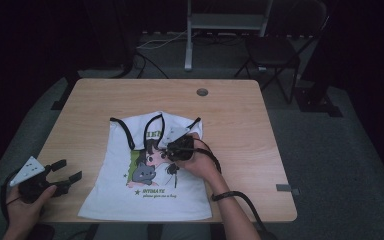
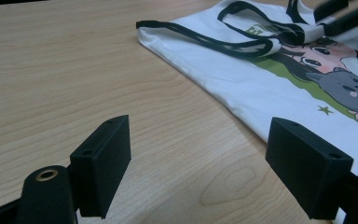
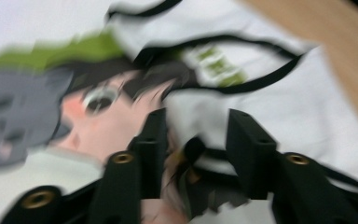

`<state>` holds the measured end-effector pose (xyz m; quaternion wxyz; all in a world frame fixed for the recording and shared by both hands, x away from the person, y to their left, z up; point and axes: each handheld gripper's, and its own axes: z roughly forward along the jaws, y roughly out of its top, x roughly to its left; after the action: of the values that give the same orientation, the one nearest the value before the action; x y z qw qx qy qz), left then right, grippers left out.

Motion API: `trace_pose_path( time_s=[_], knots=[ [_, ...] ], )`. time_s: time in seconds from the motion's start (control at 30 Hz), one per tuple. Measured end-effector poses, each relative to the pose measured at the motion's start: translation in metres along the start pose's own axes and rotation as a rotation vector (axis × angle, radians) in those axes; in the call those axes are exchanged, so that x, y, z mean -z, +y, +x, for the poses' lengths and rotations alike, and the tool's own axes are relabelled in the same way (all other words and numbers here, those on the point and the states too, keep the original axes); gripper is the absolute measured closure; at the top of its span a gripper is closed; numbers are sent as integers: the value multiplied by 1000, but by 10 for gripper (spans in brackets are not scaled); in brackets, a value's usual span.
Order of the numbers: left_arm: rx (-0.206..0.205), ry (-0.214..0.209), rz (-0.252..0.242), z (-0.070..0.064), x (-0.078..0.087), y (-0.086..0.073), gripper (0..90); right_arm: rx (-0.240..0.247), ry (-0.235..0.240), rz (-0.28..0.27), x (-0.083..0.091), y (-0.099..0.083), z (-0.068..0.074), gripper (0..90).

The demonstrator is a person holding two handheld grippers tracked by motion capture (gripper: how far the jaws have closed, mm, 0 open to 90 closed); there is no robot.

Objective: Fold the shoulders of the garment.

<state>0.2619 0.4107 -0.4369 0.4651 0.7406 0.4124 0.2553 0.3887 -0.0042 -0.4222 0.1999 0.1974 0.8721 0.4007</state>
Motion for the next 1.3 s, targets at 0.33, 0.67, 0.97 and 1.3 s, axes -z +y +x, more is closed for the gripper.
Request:
trace_pose_path(
  time_s=[0.33, 0.67, 0.97, 1.3],
  knots=[
    [-2, -2, -4, 0, 1, 0, 216, -163, -95, 15, -21, 2, -9, 425],
    [1, -1, -4, 0, 0, 0, 216, -130, -97, 55, -20, -8, -3, 411],
    [2, 1, -4, 0, 1, 0, 216, -148, -99, 63, -17, -11, -7, 391],
    [6, 0, -9, 1, 1, 0, 216, -172, -127, 30, -10, -13, -13, 351]
  ],
)
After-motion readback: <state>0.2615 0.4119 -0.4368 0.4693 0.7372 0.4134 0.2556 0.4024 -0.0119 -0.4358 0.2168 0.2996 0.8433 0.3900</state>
